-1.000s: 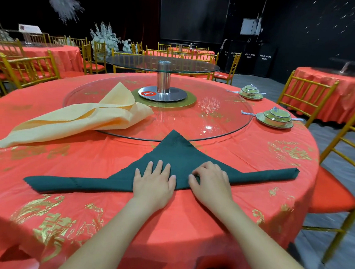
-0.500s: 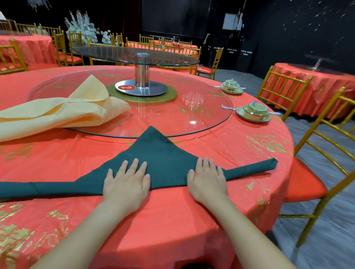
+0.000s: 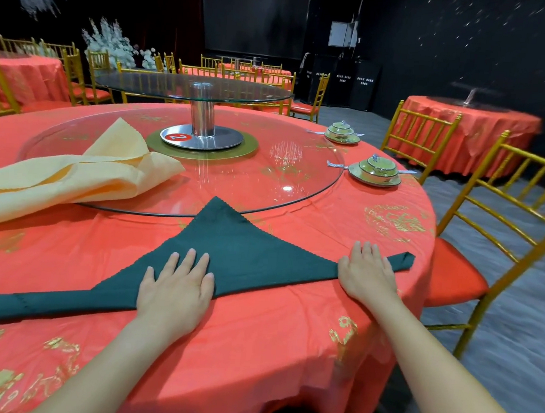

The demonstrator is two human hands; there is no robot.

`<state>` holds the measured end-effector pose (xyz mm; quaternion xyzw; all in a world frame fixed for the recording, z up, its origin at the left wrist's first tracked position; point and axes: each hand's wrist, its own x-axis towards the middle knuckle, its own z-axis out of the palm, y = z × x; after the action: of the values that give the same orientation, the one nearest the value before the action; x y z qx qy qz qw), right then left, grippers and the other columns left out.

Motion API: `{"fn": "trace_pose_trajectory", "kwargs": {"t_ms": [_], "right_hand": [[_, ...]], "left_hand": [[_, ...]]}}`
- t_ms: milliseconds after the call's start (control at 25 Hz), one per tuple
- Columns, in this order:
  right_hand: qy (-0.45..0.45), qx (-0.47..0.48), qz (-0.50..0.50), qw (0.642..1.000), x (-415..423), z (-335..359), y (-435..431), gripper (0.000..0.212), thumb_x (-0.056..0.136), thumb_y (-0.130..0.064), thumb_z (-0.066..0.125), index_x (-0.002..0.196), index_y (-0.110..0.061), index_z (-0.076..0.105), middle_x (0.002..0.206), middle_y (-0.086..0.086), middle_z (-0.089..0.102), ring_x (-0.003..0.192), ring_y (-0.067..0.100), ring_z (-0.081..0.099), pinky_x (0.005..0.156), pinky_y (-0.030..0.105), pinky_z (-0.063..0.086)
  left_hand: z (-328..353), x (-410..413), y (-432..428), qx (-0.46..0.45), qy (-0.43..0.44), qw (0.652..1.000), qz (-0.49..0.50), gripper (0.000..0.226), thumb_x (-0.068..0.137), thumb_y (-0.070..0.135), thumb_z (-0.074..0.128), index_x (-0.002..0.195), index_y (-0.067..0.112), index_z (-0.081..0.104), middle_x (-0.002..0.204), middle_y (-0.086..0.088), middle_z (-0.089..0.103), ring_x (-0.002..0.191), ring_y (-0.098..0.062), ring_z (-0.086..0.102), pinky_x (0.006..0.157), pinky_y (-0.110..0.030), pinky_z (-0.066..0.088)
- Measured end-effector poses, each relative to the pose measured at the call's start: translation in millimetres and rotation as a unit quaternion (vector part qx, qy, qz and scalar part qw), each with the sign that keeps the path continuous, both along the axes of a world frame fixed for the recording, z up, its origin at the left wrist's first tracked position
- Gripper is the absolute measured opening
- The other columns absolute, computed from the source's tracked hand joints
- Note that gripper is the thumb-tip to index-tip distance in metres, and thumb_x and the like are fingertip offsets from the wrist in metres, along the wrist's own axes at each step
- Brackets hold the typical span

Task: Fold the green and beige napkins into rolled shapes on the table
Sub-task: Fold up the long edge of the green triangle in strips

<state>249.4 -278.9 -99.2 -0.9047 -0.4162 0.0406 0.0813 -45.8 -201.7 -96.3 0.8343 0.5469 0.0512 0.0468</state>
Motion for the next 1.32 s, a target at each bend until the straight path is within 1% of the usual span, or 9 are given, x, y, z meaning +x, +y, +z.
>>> {"fn": "trace_pose_trajectory", "kwargs": {"t_ms": [320,520,600,680,760,840,960,1120,1320], "right_hand": [[0.017,-0.021,-0.079,0.997,22,4,-7,0.06,0.096,-0.035,0.016,0.15,-0.01,0.006,0.159,0.008,0.001,0.146,0.025,-0.002,0.118,0.043,0.002],[0.04,-0.034,-0.096,0.994,15,20,-5,0.06,0.096,-0.034,0.016,0.15,-0.008,0.006,0.159,0.006,0.001,0.146,0.024,-0.003,0.116,0.048,-0.004],[0.014,-0.011,-0.042,0.999,-9,28,2,0.06,0.097,-0.032,0.018,0.149,-0.007,0.007,0.159,0.007,0.002,0.146,0.023,-0.001,0.116,0.047,-0.004],[0.002,0.019,0.066,0.998,-53,31,12,0.059,0.097,-0.031,0.02,0.149,-0.006,0.008,0.159,0.008,0.003,0.146,0.021,0.0,0.116,0.045,-0.002],[0.002,0.036,0.169,0.985,-107,28,20,0.058,0.097,-0.03,0.021,0.149,-0.006,0.01,0.158,0.007,0.005,0.146,0.02,0.001,0.117,0.043,-0.001],[-0.003,0.047,0.232,0.972,-148,23,30,0.058,0.097,-0.03,0.022,0.149,-0.006,0.011,0.158,0.006,0.007,0.146,0.018,0.001,0.117,0.043,-0.002],[-0.023,0.039,0.256,0.966,-166,14,40,0.058,0.098,-0.032,0.02,0.149,-0.007,0.01,0.158,0.005,0.007,0.146,0.016,0.001,0.117,0.043,-0.004],[-0.024,0.036,0.242,0.969,-162,5,40,0.057,0.098,-0.032,0.02,0.149,-0.01,0.012,0.158,0.003,0.009,0.145,0.015,0.004,0.118,0.039,0.0],[-0.022,0.046,0.241,0.969,-163,5,40,0.057,0.097,-0.031,0.02,0.15,-0.011,0.013,0.158,0.002,0.01,0.145,0.014,0.005,0.118,0.038,0.002]], "left_hand": [[-2,0,0,0.007,-0.006,1.0,0.003,0.052,0.099,0.042,0.013,0.149,0.033,0.008,0.158,0.009,0.004,0.146,-0.016,0.002,0.116,-0.046,0.008],[-2,3,-2,-0.002,-0.001,1.0,0.003,0.054,0.098,0.044,0.012,0.15,0.032,0.007,0.159,0.008,0.002,0.146,-0.017,0.0,0.116,-0.048,0.007],[-1,3,-2,-0.004,0.0,1.0,0.002,0.054,0.098,0.044,0.012,0.15,0.031,0.007,0.159,0.007,0.001,0.146,-0.018,0.0,0.116,-0.048,0.007],[-1,3,-1,-0.006,0.003,1.0,0.001,0.054,0.098,0.044,0.012,0.15,0.031,0.006,0.159,0.007,0.001,0.146,-0.018,-0.001,0.116,-0.048,0.006],[0,3,-1,-0.009,0.005,1.0,0.001,0.054,0.098,0.044,0.011,0.15,0.03,0.006,0.159,0.007,0.001,0.146,-0.018,-0.001,0.116,-0.049,0.006],[1,3,-2,-0.01,0.012,1.0,0.002,0.054,0.098,0.045,0.011,0.15,0.031,0.007,0.159,0.007,0.001,0.146,-0.018,-0.001,0.115,-0.052,0.004],[1,4,-2,-0.009,0.025,1.0,0.002,0.054,0.098,0.045,0.01,0.15,0.031,0.006,0.159,0.007,0.0,0.146,-0.018,-0.002,0.112,-0.059,-0.003],[4,1,1,-0.028,0.011,0.999,-0.017,0.053,0.099,0.044,0.011,0.15,0.031,0.005,0.159,0.007,-0.002,0.146,-0.018,-0.004,0.113,-0.057,-0.001],[5,-27,8,-0.002,0.033,0.999,-0.026,0.051,0.1,0.043,0.01,0.149,0.034,0.005,0.159,0.007,0.001,0.146,-0.018,-0.002,0.11,-0.06,-0.006]]}}
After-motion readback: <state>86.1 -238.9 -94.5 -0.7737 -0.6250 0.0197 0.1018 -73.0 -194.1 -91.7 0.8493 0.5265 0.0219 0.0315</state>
